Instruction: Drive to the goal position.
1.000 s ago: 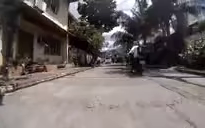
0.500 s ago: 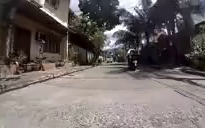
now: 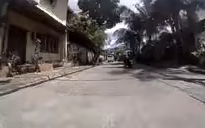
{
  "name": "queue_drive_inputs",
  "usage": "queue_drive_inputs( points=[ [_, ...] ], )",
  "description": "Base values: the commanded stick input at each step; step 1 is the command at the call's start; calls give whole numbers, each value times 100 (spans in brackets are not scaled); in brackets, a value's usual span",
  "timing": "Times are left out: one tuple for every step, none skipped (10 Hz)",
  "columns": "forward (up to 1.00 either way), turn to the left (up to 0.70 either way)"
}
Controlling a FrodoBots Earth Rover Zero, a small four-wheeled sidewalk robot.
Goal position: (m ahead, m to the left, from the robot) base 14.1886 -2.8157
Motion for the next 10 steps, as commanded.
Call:
queue_drive_inputs(
  points=[
    [85,0],
    [85,0],
    [85,10],
    [85,34],
    [85,34],
    [85,0],
    [85,0],
    [85,0],
    [85,0],
    [85,0]
  ],
)
